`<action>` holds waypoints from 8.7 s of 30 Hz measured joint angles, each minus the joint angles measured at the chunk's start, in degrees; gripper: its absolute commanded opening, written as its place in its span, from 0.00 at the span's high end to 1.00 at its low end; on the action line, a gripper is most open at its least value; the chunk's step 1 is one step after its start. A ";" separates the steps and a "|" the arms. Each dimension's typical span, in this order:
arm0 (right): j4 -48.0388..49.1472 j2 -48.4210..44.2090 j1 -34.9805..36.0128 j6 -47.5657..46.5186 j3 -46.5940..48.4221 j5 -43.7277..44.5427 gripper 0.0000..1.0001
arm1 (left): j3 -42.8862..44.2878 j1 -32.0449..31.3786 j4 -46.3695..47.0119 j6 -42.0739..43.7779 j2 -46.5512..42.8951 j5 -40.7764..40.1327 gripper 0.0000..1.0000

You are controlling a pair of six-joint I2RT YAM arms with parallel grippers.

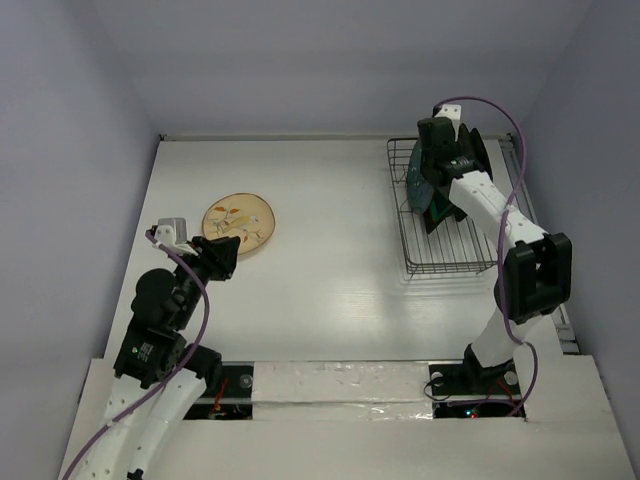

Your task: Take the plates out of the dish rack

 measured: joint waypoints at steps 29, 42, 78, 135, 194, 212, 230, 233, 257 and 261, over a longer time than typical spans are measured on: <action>-12.09 -7.32 0.15 -6.34 10.10 0.57 1.00 | 0.00 0.00 0.04 -0.02 -1.14 2.21 0.75; 0.22 -13.09 15.39 8.35 6.86 -26.08 1.00 | 0.00 0.00 -0.02 -0.31 -1.62 1.25 0.63; 25.46 37.64 27.63 49.44 20.63 -44.68 0.72 | -0.04 0.00 0.46 -1.46 -5.81 -2.54 0.60; 0.22 40.22 30.25 26.73 35.87 -27.74 1.00 | -0.04 0.72 0.90 -1.42 -7.52 -1.01 0.58; -6.75 -4.00 -14.16 -3.08 -1.86 -21.90 1.00 | -0.15 0.72 1.29 -1.38 -6.99 1.66 0.57; -16.52 -13.00 -11.80 -3.74 7.91 -19.52 1.00 | -0.15 0.72 1.31 -1.38 -6.99 1.66 0.57; 9.14 -24.35 17.38 16.09 -18.12 -38.56 1.00 | -0.15 0.74 1.29 -1.38 -6.99 1.53 0.57; 10.47 -22.29 21.40 18.49 -23.23 -40.28 1.00 | -0.15 0.72 1.29 -1.40 -6.99 1.53 0.57; 22.91 -2.93 31.45 23.04 -30.36 -35.39 0.68 | -0.15 1.11 1.29 -1.38 -6.99 1.53 0.57; 22.21 -0.02 31.45 22.67 -30.53 -30.53 0.62 | -0.15 1.11 1.29 -1.38 -6.99 1.53 0.57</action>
